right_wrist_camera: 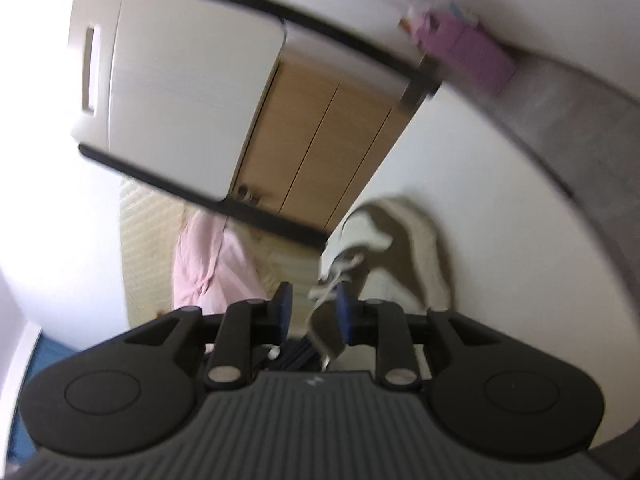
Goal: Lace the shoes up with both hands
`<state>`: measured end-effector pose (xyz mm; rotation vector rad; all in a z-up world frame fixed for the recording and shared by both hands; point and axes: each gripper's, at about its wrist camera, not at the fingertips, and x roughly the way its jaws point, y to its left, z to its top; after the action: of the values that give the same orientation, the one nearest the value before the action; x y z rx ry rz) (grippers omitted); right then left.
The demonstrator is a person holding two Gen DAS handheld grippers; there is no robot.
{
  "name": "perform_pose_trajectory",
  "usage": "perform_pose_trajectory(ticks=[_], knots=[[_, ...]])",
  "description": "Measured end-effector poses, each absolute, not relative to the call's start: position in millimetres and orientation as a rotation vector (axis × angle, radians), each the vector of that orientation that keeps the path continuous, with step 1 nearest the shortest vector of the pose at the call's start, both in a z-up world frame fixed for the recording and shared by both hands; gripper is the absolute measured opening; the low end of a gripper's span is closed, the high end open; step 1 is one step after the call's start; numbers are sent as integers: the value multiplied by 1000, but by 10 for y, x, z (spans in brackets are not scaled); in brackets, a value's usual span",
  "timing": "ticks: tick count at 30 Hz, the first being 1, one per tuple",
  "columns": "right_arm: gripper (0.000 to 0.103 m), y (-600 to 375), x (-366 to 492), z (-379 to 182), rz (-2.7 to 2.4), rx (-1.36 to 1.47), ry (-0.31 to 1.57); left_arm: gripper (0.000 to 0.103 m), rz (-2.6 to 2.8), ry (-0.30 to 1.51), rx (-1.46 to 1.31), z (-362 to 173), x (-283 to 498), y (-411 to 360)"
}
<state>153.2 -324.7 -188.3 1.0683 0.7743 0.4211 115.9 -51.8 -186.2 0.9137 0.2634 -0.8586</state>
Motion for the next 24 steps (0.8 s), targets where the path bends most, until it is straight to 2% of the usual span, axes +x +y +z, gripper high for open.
perform_pose_trajectory(ticks=[5,18,22,24], knots=[[23,-3094,1518,-1857,402,866,840,2,-848,282,881,-1856,1178,-526],[12,-2692,1491,-1604,473,456,772,2,-842,340,775,-1802,1258,-530],[12,-2724,1514,-1641,481,497,775,2,-843,352,743,-1792,1277,-512],[12,-2852,1523,-1704,484,637,766,2,-846,352,729,-1788,1296,-509]])
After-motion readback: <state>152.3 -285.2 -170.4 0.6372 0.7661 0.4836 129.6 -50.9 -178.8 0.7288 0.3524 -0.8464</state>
